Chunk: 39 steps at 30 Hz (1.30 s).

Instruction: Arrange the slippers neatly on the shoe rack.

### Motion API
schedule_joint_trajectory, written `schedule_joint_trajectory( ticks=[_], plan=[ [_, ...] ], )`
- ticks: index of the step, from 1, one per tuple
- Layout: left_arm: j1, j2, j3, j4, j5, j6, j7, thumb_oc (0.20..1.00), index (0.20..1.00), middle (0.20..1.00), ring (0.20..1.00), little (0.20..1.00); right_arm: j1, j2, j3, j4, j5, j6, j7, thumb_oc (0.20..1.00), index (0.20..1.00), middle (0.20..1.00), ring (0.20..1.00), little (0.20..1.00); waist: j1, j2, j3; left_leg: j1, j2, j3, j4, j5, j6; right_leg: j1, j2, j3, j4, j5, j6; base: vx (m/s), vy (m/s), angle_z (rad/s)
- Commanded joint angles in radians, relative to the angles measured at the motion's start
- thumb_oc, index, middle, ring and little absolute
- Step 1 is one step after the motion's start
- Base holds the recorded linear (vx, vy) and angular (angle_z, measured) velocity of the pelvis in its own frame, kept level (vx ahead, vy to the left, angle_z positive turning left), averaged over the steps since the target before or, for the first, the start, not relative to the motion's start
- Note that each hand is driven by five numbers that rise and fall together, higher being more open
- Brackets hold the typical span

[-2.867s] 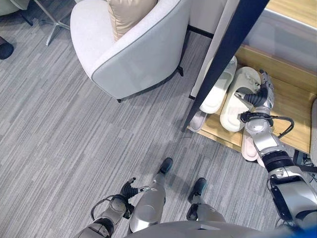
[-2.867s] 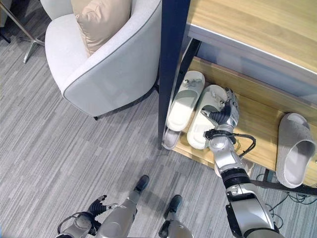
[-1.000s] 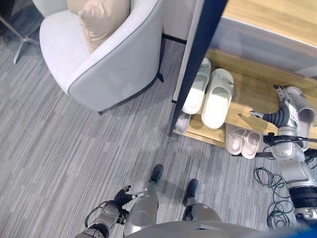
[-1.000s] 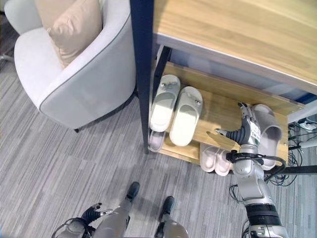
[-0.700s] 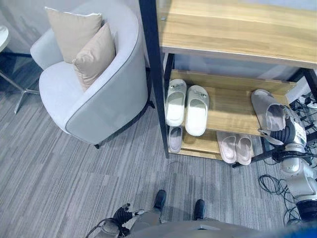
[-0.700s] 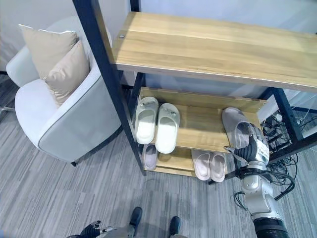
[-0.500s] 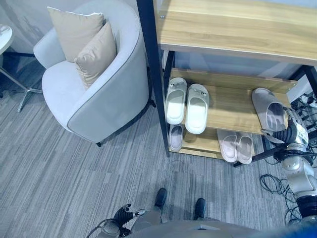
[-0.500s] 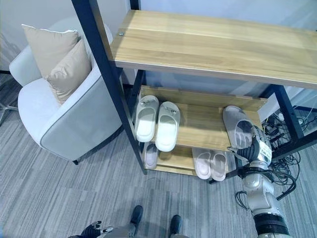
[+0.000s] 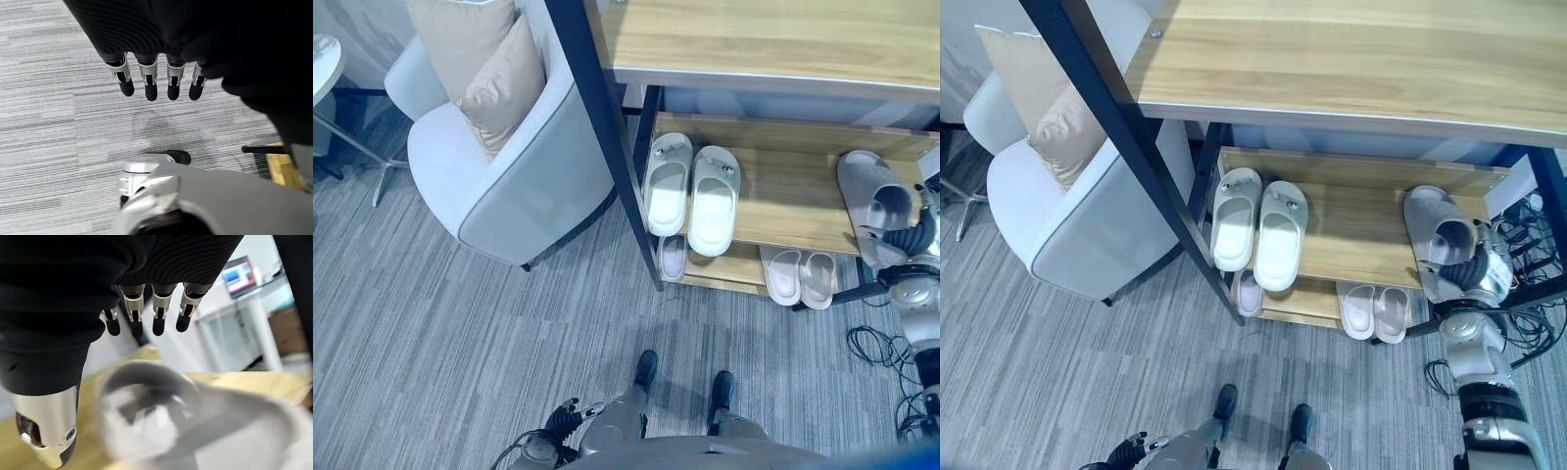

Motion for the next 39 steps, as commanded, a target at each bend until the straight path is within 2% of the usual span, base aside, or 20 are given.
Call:
schedule_joint_trajectory(
  ticks=[1, 14, 20, 32, 33, 34, 35, 39],
  plan=[
    [-0.007, -0.017, -0.061, 0.077, 0.006, -0.003, 0.011, 1.0, 1.0, 1.0, 1.0, 1.0, -0.004, -0.045, -0.015, -0.063, 0.051, -0.007, -0.069, 1.0, 1.0, 1.0, 1.0, 1.0, 0.017, -0.032, -0.023, 0.005, -0.016, 0.062, 0.005, -0.088, -0.002, 0.018, -0.023, 0.003, 0.011, -0.015, 0.03, 0.0, 0.0, 0.0],
    [-0.018, -0.026, -0.097, 0.068, -0.022, -0.012, 0.033, 1.0, 1.0, 1.0, 1.0, 1.0, -0.096, -0.037, -0.054, 0.037, 0.271, -0.061, -0.14, 1.0, 1.0, 1.0, 1.0, 1.0, 0.02, -0.006, -0.002, -0.024, -0.029, 0.062, 0.005, -0.079, -0.005, -0.009, -0.034, 0.002, 0.011, -0.009, 0.036, 0.0, 0.0, 0.0],
    [-0.028, -0.023, -0.106, 0.062, -0.038, -0.017, 0.044, 1.0, 1.0, 1.0, 1.0, 1.0, -0.141, -0.052, -0.045, 0.055, 0.288, -0.055, -0.151, 1.0, 1.0, 1.0, 1.0, 1.0, 0.022, -0.012, 0.009, -0.042, -0.032, 0.062, 0.005, -0.075, -0.006, -0.026, -0.036, 0.002, 0.011, -0.006, 0.036, 0.0, 0.0, 0.0],
    [-0.046, 0.002, -0.11, 0.054, -0.056, -0.035, 0.057, 1.0, 1.0, 1.0, 1.0, 1.0, -0.261, -0.107, 0.046, 0.133, 0.253, -0.046, -0.128, 1.0, 1.0, 1.0, 1.0, 1.0, 0.035, -0.029, 0.034, -0.072, -0.036, 0.057, 0.005, -0.064, -0.011, -0.048, -0.041, -0.006, 0.011, 0.002, 0.038, 0.0, 0.0, 0.0],
    [-0.051, 0.007, -0.11, 0.047, -0.063, -0.038, 0.061, 1.0, 1.0, 1.0, 1.0, 1.0, -0.287, -0.125, 0.073, 0.146, 0.238, -0.046, -0.121, 0.401, 0.401, 0.401, 0.401, 0.401, 0.039, -0.031, 0.037, -0.077, -0.035, 0.054, 0.005, -0.064, -0.012, -0.05, -0.041, -0.01, 0.011, 0.001, 0.038, 0.0, 0.0, 0.0],
    [-0.051, 0.008, -0.111, 0.046, -0.064, -0.038, 0.06, 1.0, 1.0, 1.0, 1.0, 1.0, -0.292, -0.133, 0.088, 0.143, 0.219, -0.043, -0.116, 0.241, 0.241, 0.241, 0.241, 0.241, 0.04, -0.034, 0.038, -0.078, -0.036, 0.055, 0.005, -0.063, -0.013, -0.05, -0.041, -0.011, 0.011, 0.001, 0.038, 0.0, 0.0, 0.0],
    [-0.051, 0.008, -0.109, 0.043, -0.063, -0.038, 0.059, 1.0, 1.0, 1.0, 1.0, 1.0, -0.297, -0.136, 0.103, 0.133, 0.195, -0.04, -0.11, 0.2, 0.2, 0.2, 0.2, 0.2, 0.04, -0.034, 0.041, -0.078, -0.035, 0.055, 0.005, -0.063, -0.013, -0.051, -0.041, -0.011, 0.011, 0.003, 0.038, -0.03, 0.006, 0.07],
    [-0.05, 0.006, -0.113, 0.037, -0.055, -0.039, 0.053, 1.0, 1.0, 1.0, 1.0, 1.0, -0.306, -0.147, 0.142, 0.119, 0.133, -0.037, -0.094, 0.2, 0.2, 0.2, 0.2, 0.2, 0.04, -0.039, 0.046, -0.077, -0.031, 0.058, 0.005, -0.066, -0.011, -0.052, -0.04, -0.007, 0.011, 0.004, 0.039, -0.01, 0.005, 0.06]
  ],
)
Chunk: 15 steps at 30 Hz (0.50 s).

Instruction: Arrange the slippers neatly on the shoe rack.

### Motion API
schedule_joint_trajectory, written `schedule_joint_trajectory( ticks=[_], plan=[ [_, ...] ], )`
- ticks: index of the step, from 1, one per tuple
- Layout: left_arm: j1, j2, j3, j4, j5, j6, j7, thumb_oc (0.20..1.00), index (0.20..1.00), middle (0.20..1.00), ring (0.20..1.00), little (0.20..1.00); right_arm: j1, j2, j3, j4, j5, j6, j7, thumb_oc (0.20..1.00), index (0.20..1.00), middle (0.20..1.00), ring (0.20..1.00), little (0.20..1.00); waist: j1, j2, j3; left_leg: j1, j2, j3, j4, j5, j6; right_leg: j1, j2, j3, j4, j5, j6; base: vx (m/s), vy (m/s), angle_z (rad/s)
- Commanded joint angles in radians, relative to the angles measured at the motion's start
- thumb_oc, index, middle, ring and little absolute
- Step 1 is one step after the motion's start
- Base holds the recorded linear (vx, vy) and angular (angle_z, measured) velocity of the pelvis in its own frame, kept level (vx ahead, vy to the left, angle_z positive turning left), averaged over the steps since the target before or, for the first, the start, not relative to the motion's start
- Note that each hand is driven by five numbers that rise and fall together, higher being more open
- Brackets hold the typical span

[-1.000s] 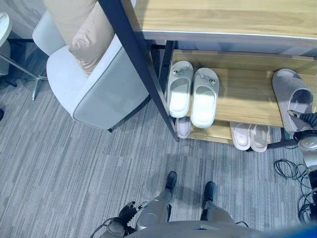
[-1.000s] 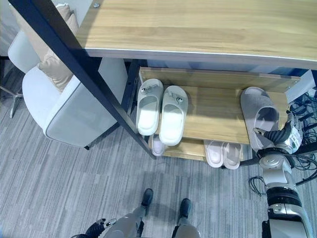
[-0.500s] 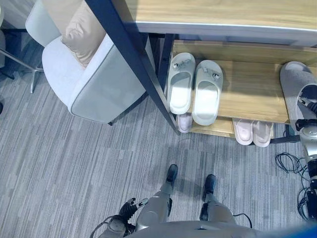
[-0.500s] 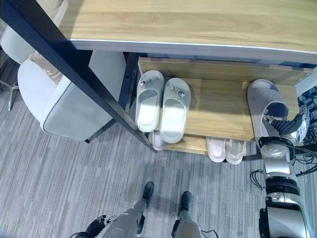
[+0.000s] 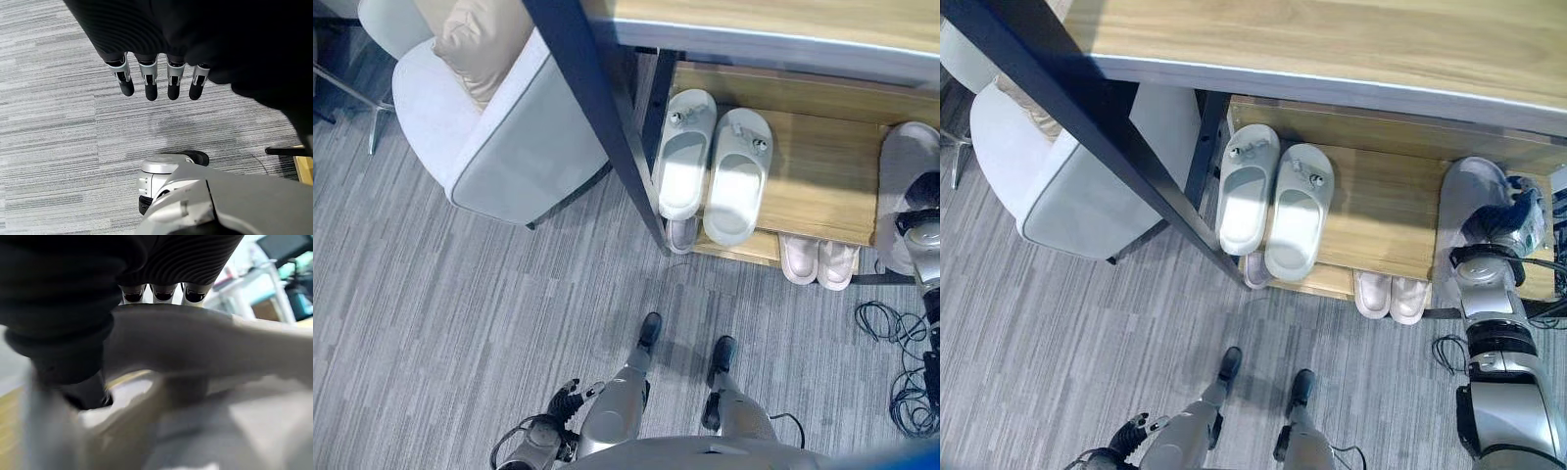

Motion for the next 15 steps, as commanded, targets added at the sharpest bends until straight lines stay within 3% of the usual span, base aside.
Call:
schedule_joint_trajectory(
  ticks=[1, 7, 12, 13, 15],
  plan=[
    [-0.01, -0.019, -0.054, 0.063, 0.007, -0.002, 0.0, 1.0, 1.0, 1.0, 1.0, 1.0, 0.013, -0.072, 0.009, -0.089, -0.073, -0.023, -0.005, 0.2, 0.2, 0.2, 0.2, 0.2, 0.009, -0.029, -0.034, 0.004, -0.023, 0.075, 0.005, -0.072, -0.012, 0.016, -0.036, 0.018, 0.006, 0.003, 0.043, 0.0, 0.0, 0.0],
    [-0.012, -0.014, -0.042, 0.035, 0.028, -0.005, -0.002, 1.0, 1.0, 1.0, 1.0, 1.0, 0.103, -0.065, -0.019, -0.202, -0.19, -0.02, -0.02, 0.2, 0.2, 0.2, 0.2, 0.2, 0.002, -0.036, -0.036, 0.019, -0.018, 0.085, 0.005, -0.078, -0.007, 0.025, -0.033, 0.026, 0.007, 0.001, 0.043, -0.01, 0.005, -0.01],
    [0.004, -0.016, -0.017, 0.016, 0.064, -0.005, -0.014, 1.0, 1.0, 1.0, 1.0, 1.0, 0.276, -0.029, -0.107, -0.419, -0.305, -0.044, -0.021, 0.2, 0.2, 0.2, 0.2, 0.2, -0.016, -0.042, -0.047, 0.05, -0.008, 0.1, 0.005, -0.091, 0.003, 0.044, -0.03, 0.045, 0.01, -0.001, 0.043, -0.02, 0.017, -0.08],
    [0.016, -0.018, 0.011, 0.015, 0.081, -0.001, -0.025, 1.0, 1.0, 1.0, 1.0, 1.0, 0.365, -0.006, -0.136, -0.563, -0.36, -0.067, 0.009, 0.2, 0.2, 0.2, 0.2, 0.2, -0.027, -0.046, -0.058, 0.071, -0.004, 0.107, 0.006, -0.098, 0.009, 0.057, -0.026, 0.053, 0.012, -0.001, 0.043, 0.02, 0.017, -0.13],
    [0.026, -0.016, 0.028, 0.017, 0.092, 0.002, -0.034, 1.0, 1.0, 1.0, 1.0, 1.0, 0.454, 0.028, -0.169, -0.663, -0.388, -0.084, 0.036, 0.2, 0.2, 0.2, 0.2, 0.2, -0.034, -0.051, -0.068, 0.09, 0.0, 0.112, 0.007, -0.104, 0.014, 0.073, -0.024, 0.06, 0.013, -0.004, 0.042, 0.02, 0.02, -0.07]
  ],
)
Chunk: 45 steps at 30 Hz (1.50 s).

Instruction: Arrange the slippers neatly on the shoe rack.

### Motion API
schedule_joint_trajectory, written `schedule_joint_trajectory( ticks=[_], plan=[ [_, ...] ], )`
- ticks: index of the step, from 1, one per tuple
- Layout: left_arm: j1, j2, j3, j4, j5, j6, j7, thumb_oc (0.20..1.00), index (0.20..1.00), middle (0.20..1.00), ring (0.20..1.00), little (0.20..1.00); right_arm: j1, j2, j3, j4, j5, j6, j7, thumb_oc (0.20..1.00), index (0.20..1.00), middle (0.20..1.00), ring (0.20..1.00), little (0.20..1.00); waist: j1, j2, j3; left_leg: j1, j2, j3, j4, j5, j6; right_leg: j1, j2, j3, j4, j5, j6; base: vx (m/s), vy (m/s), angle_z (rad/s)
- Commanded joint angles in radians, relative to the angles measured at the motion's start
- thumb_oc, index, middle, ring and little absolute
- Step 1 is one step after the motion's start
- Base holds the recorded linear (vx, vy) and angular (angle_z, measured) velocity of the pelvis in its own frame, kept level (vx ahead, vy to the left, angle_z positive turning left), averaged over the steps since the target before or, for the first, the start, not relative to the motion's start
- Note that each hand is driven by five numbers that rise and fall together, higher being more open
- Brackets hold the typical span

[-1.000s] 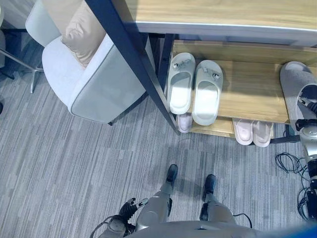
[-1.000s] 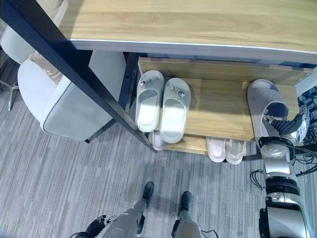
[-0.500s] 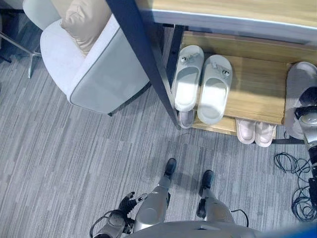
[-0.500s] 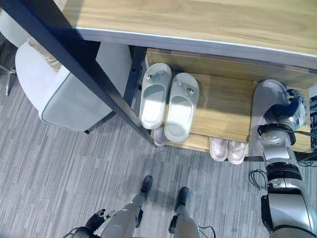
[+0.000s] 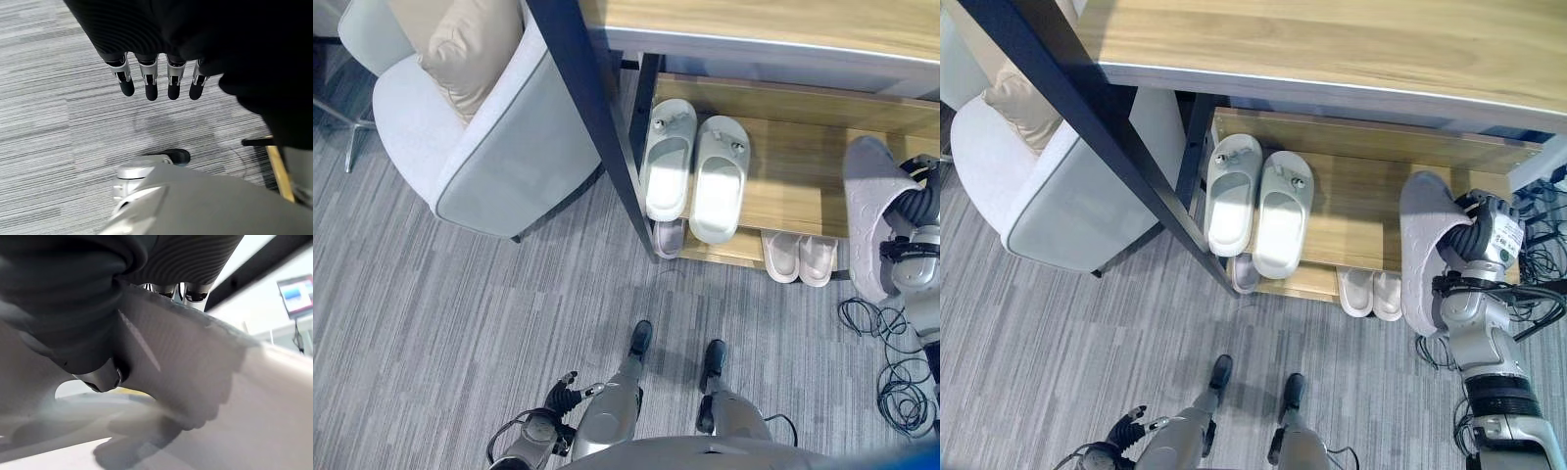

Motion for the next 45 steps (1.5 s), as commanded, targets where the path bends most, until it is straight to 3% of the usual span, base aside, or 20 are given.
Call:
schedule_joint_trajectory(
  ticks=[1, 7, 11, 14, 17, 18, 20, 23, 25, 28, 29, 31, 37, 38, 39, 42, 45],
  plan=[
    [0.023, -0.037, 0.009, 0.075, 0.059, 0.004, -0.025, 1.0, 1.0, 1.0, 1.0, 1.0, 0.05, -0.023, -0.041, -0.095, -0.078, -0.084, 0.022, 0.2, 0.2, 0.2, 0.2, 0.2, 0.012, -0.023, -0.082, 0.024, -0.002, 0.085, 0.007, -0.108, 0.017, 0.015, -0.025, 0.038, 0.015, -0.013, 0.042, 0.03, 0.029, -0.15],
    [0.065, -0.027, 0.12, 0.133, 0.098, 0.015, -0.011, 1.0, 1.0, 1.0, 1.0, 1.0, 0.376, 0.12, -0.024, -0.28, 0.006, -0.202, 0.212, 0.2, 0.2, 0.2, 0.2, 0.2, -0.019, -0.045, -0.127, 0.118, 0.005, 0.104, 0.018, -0.141, 0.036, 0.087, -0.02, 0.071, 0.034, -0.035, 0.04, 0.05, 0.031, -0.23],
    [0.095, -0.009, 0.165, 0.143, 0.111, 0.012, -0.01, 1.0, 1.0, 1.0, 1.0, 1.0, 0.476, 0.134, 0.003, -0.304, 0.05, -0.237, 0.303, 0.2, 0.2, 0.2, 0.2, 0.2, -0.024, -0.055, -0.145, 0.171, 0.009, 0.11, 0.08, -0.192, 0.039, 0.146, -0.023, 0.074, 0.079, -0.076, 0.033, 0.1, 0.015, -0.12],
    [0.103, 0.005, 0.178, 0.143, 0.11, 0.011, -0.012, 1.0, 1.0, 1.0, 1.0, 1.0, 0.497, 0.132, 0.026, -0.299, 0.104, -0.255, 0.351, 0.2, 0.2, 0.2, 0.2, 0.2, -0.021, -0.062, -0.127, 0.182, 0.01, 0.114, 0.138, -0.221, 0.039, 0.163, -0.023, 0.077, 0.117, -0.103, 0.025, 0.01, -0.016, -0.11],
    [0.08, 0.023, 0.185, 0.139, 0.094, 0.008, -0.003, 1.0, 1.0, 1.0, 1.0, 1.0, 0.466, 0.123, 0.066, -0.287, 0.149, -0.26, 0.376, 0.2, 0.2, 0.2, 0.2, 0.2, -0.021, -0.07, -0.071, 0.151, 0.01, 0.115, 0.223, -0.243, 0.039, 0.135, -0.024, 0.079, 0.203, -0.134, 0.014, -0.2, -0.027, 0.05],
    [0.032, 0.034, 0.175, 0.132, 0.077, 0.001, 0.013, 1.0, 1.0, 1.0, 1.0, 1.0, 0.41, 0.1, 0.108, -0.25, 0.15, -0.262, 0.37, 0.2, 0.2, 0.2, 0.2, 0.2, -0.026, -0.073, 0.002, 0.079, 0.008, 0.112, 0.297, -0.25, 0.039, 0.06, -0.026, 0.084, 0.286, -0.149, 0.004, -0.36, -0.013, 0.09],
    [-0.009, 0.047, 0.167, 0.102, 0.021, -0.022, 0.05, 1.0, 1.0, 1.0, 1.0, 1.0, 0.329, 0.076, 0.17, -0.184, 0.147, -0.261, 0.344, 0.2, 0.2, 0.2, 0.2, 0.2, -0.022, -0.076, 0.066, -0.047, -0.002, 0.095, 0.41, -0.262, 0.041, -0.047, -0.031, 0.082, 0.386, -0.159, -0.009, -0.37, -0.023, 0.16],
    [-0.063, 0.06, 0.196, 0.045, -0.165, -0.054, 0.101, 1.0, 1.0, 1.0, 1.0, 1.0, 0.207, 0.081, 0.262, -0.1, 0.156, -0.249, 0.299, 0.2, 0.2, 0.2, 0.2, 0.2, -0.006, -0.081, 0.079, -0.208, -0.002, 0.071, 0.529, -0.288, 0.04, -0.193, -0.035, 0.085, 0.498, -0.2, -0.026, -0.16, -0.025, 0.24],
    [-0.095, 0.072, 0.198, 0.008, -0.206, -0.071, 0.132, 1.0, 1.0, 1.0, 1.0, 1.0, 0.171, 0.065, 0.3, -0.084, 0.112, -0.246, 0.276, 0.2, 0.2, 0.2, 0.2, 0.2, -0.002, -0.087, 0.088, -0.276, 0.001, 0.065, 0.597, -0.31, 0.044, -0.259, -0.04, 0.084, 0.574, -0.233, -0.035, -0.11, -0.012, 0.07],
    [-0.175, 0.083, 0.191, -0.079, -0.32, -0.117, 0.226, 1.0, 1.0, 1.0, 1.0, 1.0, 0.071, 0.075, 0.347, -0.044, 0.096, -0.228, 0.189, 0.2, 0.2, 0.2, 0.2, 0.2, 0.007, -0.089, 0.119, -0.435, -0.01, 0.041, 0.785, -0.392, 0.059, -0.413, -0.048, 0.093, 0.767, -0.329, -0.057, -0.02, -0.018, 0.26],
    [-0.176, 0.084, 0.192, -0.078, -0.32, -0.117, 0.226, 1.0, 1.0, 1.0, 1.0, 1.0, 0.068, 0.075, 0.348, -0.042, 0.096, -0.228, 0.188, 0.2, 0.2, 0.2, 0.2, 0.2, 0.006, -0.09, 0.115, -0.445, -0.011, 0.041, 0.793, -0.396, 0.059, -0.423, -0.049, 0.094, 0.775, -0.333, -0.057, -0.13, 0.028, 0.51],
    [-0.216, 0.081, 0.195, -0.134, -0.399, -0.15, 0.255, 1.0, 1.0, 1.0, 1.0, 1.0, -0.015, 0.07, 0.366, -0.05, 0.088, -0.227, 0.135, 0.2, 0.2, 0.2, 0.2, 0.2, 0.013, -0.081, 0.134, -0.564, -0.024, 0.04, 0.911, -0.43, 0.069, -0.549, -0.059, 0.099, 0.905, -0.38, -0.073, -0.1, 0.033, 0.09],
    [-0.269, 0.059, 0.111, -0.259, -0.423, -0.188, 0.314, 1.0, 1.0, 1.0, 1.0, 1.0, -0.281, 0.036, 0.382, -0.008, 0.048, -0.184, -0.003, 0.2, 0.2, 0.2, 0.2, 0.2, 0.027, -0.039, 0.126, -0.901, -0.082, 0.046, 1.191, -0.507, 0.071, -0.884, -0.103, 0.132, 1.197, -0.493, -0.112, -0.06, 0.016, 0.05],
    [-0.269, 0.059, 0.112, -0.259, -0.423, -0.187, 0.314, 1.0, 1.0, 1.0, 1.0, 1.0, -0.282, 0.036, 0.383, -0.007, 0.048, -0.185, -0.003, 0.2, 0.2, 0.2, 0.2, 0.2, 0.026, -0.04, 0.124, -0.903, -0.082, 0.046, 1.192, -0.507, 0.071, -0.887, -0.103, 0.133, 1.199, -0.494, -0.112, -0.02, 0.038, 0.18],
    [-0.263, 0.06, 0.077, -0.322, -0.414, -0.195, 0.329, 1.0, 1.0, 1.0, 1.0, 1.0, -0.367, 0.019, 0.374, 0.031, 0.037, -0.155, -0.053, 0.2, 0.2, 0.2, 0.2, 0.2, 0.035, -0.022, 0.118, -0.996, -0.093, 0.042, 1.261, -0.524, 0.077, -0.984, -0.116, 0.149, 1.287, -0.514, -0.115, 0.0, 0.032, 0.08],
    [-0.263, 0.067, 0.056, -0.341, -0.409, -0.2, 0.343, 1.0, 1.0, 1.0, 1.0, 1.0, -0.465, -0.007, 0.374, 0.086, 0.034, -0.13, -0.111, 0.2, 0.2, 0.2, 0.2, 0.2, 0.046, -0.006, 0.111, -1.081, -0.106, 0.046, 1.355, -0.551, 0.083, -1.07, -0.126, 0.162, 1.386, -0.541, -0.126, 0.04, 0.039, 0.1],
    [-0.256, 0.1, 0.019, -0.351, -0.335, -0.206, 0.363, 1.0, 1.0, 1.0, 1.0, 1.0, -0.598, -0.099, 0.41, 0.186, -0.04, -0.093, -0.182, 0.2, 0.2, 0.2, 0.2, 0.2, 0.065, 0.011, 0.112, -1.156, -0.114, 0.048, 1.459, -0.585, 0.082, -1.152, -0.142, 0.179, 1.498, -0.58, -0.14, 0.07, 0.009, 0.03]
  ],
)
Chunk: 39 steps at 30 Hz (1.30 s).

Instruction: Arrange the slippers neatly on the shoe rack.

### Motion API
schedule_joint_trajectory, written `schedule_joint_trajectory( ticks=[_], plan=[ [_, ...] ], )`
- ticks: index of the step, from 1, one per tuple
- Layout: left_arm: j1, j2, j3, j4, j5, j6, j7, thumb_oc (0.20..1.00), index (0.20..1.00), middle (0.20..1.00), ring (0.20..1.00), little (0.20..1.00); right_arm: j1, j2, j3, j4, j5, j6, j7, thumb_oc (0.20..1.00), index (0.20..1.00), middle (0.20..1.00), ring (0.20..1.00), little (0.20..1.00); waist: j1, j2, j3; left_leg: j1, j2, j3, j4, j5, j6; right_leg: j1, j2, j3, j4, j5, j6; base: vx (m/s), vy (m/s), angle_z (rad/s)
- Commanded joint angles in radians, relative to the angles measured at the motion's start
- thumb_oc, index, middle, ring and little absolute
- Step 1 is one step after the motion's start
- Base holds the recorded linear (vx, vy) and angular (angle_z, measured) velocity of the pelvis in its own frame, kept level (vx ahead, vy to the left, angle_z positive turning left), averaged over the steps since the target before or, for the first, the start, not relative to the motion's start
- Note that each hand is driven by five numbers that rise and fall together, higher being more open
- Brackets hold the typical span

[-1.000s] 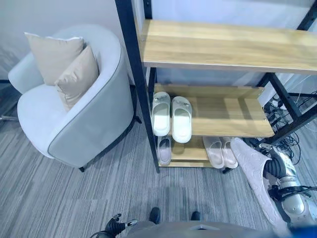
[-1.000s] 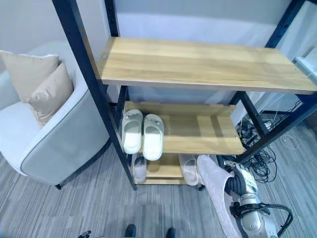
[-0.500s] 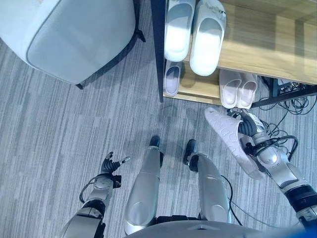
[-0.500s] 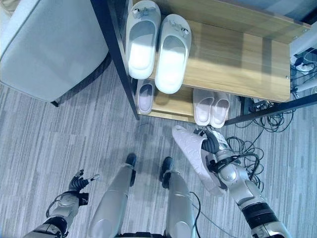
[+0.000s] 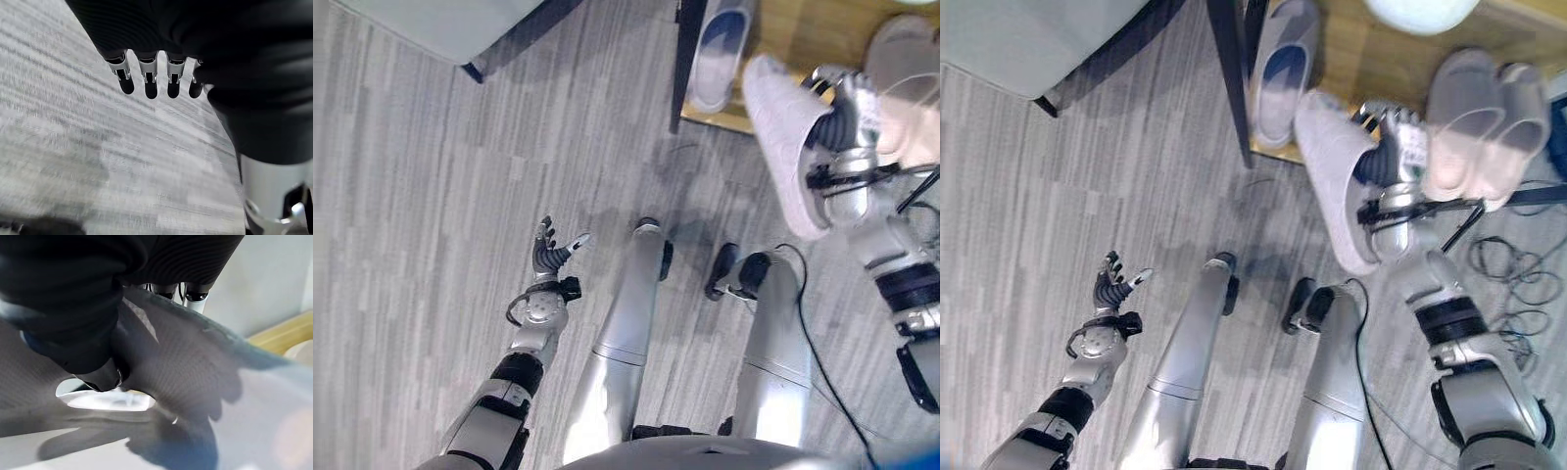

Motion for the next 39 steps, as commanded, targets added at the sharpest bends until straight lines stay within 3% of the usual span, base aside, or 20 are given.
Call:
schedule_joint_trajectory(
  ticks=[1, 6, 11, 14, 17, 23, 34, 39],
  plan=[
    [0.052, 0.022, -0.022, 0.081, 0.085, -0.046, 0.048, 1.0, 1.0, 1.0, 1.0, 1.0, -0.021, -0.027, 0.014, 0.031, -0.037, 0.014, -0.114, 0.2, 0.2, 0.2, 0.2, 0.2, -0.014, -0.023, -0.068, 0.089, 0.005, -0.064, -0.055, -0.082, 0.026, 0.086, 0.003, 0.022, -0.068, -0.021, -0.03, 0.06, 0.016, 0.04],
    [0.049, 0.039, -0.077, 0.086, 0.083, -0.057, 0.048, 1.0, 1.0, 1.0, 1.0, 1.0, -0.253, -0.046, 0.112, 0.264, 0.105, 0.007, -0.145, 0.2, 0.2, 0.2, 0.2, 0.2, 0.022, -0.004, -0.07, -0.016, -0.012, -0.053, 0.085, -0.121, 0.024, -0.017, -0.013, 0.046, 0.077, -0.06, -0.043, 0.09, 0.021, 0.02],
    [0.044, 0.051, -0.1, 0.063, 0.057, -0.066, 0.04, 1.0, 1.0, 1.0, 1.0, 1.0, -0.385, -0.049, 0.208, 0.39, 0.188, 0.0, -0.112, 0.2, 0.2, 0.2, 0.2, 0.2, 0.034, -0.007, -0.058, -0.069, -0.019, -0.044, 0.166, -0.15, 0.028, -0.071, -0.022, 0.065, 0.155, -0.079, -0.052, 0.07, 0.016, -0.01],
    [0.061, 0.082, -0.121, 0.004, 0.053, -0.075, 0.025, 1.0, 1.0, 1.0, 1.0, 1.0, -0.469, -0.063, 0.254, 0.482, 0.247, -0.011, -0.098, 0.2, 0.2, 0.2, 0.2, 0.2, 0.051, -0.001, -0.004, -0.071, -0.027, -0.039, 0.198, -0.158, 0.025, -0.079, -0.034, 0.085, 0.199, -0.081, -0.055, 0.0, 0.0, 0.0],
    [0.084, 0.093, -0.118, -0.021, 0.032, -0.079, 0.018, 1.0, 1.0, 1.0, 1.0, 1.0, -0.512, -0.06, 0.275, 0.53, 0.273, -0.011, -0.096, 0.2, 0.2, 0.2, 0.2, 0.2, 0.057, -0.001, 0.016, -0.071, -0.027, -0.03, 0.21, -0.162, 0.026, -0.086, -0.033, 0.099, 0.215, -0.075, -0.06, 0.0, 0.007, 0.01],
    [0.128, 0.083, -0.04, -0.106, -0.155, -0.104, -0.027, 1.0, 1.0, 1.0, 1.0, 1.0, -0.596, -0.076, 0.336, 0.637, 0.323, 0.0, -0.054, 0.2, 0.2, 0.2, 0.2, 0.2, 0.075, 0.011, 0.079, -0.071, -0.031, -0.026, 0.266, -0.174, 0.028, -0.091, -0.034, 0.129, 0.271, -0.089, -0.073, 0.0, 0.0, 0.0],
    [0.173, 0.111, -0.052, -0.158, -0.169, -0.116, -0.04, 1.0, 1.0, 1.0, 1.0, 1.0, -0.715, -0.101, 0.382, 0.669, 0.391, -0.017, -0.059, 0.2, 0.2, 0.2, 0.2, 0.2, 0.127, 0.029, 0.112, -0.071, -0.033, -0.046, 0.393, -0.255, 0.033, -0.087, -0.031, 0.164, 0.397, -0.13, -0.089, 0.04, 0.014, -0.02],
    [0.22, 0.133, -0.058, -0.178, -0.182, -0.121, -0.067, 1.0, 1.0, 1.0, 1.0, 1.0, -0.826, -0.106, 0.49, 0.778, 0.406, -0.018, -0.023, 0.2, 0.2, 0.2, 0.2, 0.2, 0.165, 0.046, 0.112, -0.071, -0.039, -0.063, 0.411, -0.267, 0.031, -0.074, -0.048, 0.158, 0.403, -0.132, -0.095, 0.02, 0.029, 0.03]
  ],
)
